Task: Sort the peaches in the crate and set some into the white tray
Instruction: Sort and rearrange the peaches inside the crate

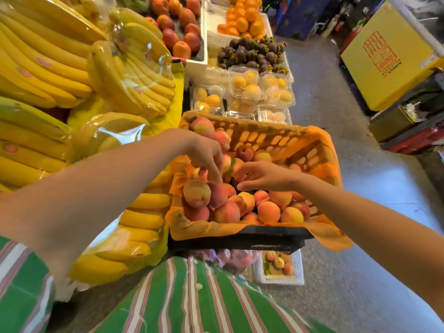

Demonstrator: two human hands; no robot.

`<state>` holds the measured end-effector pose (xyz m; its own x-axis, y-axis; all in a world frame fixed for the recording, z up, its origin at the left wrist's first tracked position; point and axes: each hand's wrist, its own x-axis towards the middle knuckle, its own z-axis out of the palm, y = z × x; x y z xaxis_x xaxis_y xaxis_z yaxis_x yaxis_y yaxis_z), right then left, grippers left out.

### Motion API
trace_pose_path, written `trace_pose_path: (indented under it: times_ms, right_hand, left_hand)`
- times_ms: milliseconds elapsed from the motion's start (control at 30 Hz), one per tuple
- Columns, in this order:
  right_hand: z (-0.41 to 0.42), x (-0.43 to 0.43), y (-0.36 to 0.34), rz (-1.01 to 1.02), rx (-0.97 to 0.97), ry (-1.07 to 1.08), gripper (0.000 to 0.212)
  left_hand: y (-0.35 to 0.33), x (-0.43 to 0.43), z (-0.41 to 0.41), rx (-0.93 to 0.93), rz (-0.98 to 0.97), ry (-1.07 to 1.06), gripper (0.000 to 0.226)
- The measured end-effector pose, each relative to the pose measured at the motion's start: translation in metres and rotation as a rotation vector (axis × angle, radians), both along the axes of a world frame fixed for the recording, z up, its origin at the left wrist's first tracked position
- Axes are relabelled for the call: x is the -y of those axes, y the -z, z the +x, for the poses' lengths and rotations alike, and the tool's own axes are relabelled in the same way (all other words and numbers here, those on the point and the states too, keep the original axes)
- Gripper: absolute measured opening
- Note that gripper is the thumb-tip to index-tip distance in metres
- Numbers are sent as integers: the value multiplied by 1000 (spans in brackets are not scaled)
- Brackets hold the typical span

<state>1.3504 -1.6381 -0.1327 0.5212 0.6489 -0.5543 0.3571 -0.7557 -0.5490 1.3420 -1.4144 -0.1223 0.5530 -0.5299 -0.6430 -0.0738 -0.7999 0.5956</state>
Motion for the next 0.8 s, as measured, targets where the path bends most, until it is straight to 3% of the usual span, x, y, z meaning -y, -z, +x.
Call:
trace_pose_path:
  times_ms: [267, 367, 567, 700, 800]
  right_hand:
    - [-23, -47, 18, -103, -151, 9, 72]
    - [-30, -52, 22, -122, -35, -18, 69]
    - [-28, -26, 13, -21, -73, 143, 65]
    - [-26, 0, -5, 40, -152, 333, 60]
    - [-25, 20, -18, 100, -180, 476, 55]
  left_hand:
    - [-10, -19, -21, -28, 236, 132, 55]
    - [-3, -16, -24, 3, 262, 162, 59]
    - [2, -20, -19, 45, 150, 178, 52]
    - [-4, -14, -8, 5, -83, 43, 49]
    - [-8, -3, -1, -124, -268, -60, 48]
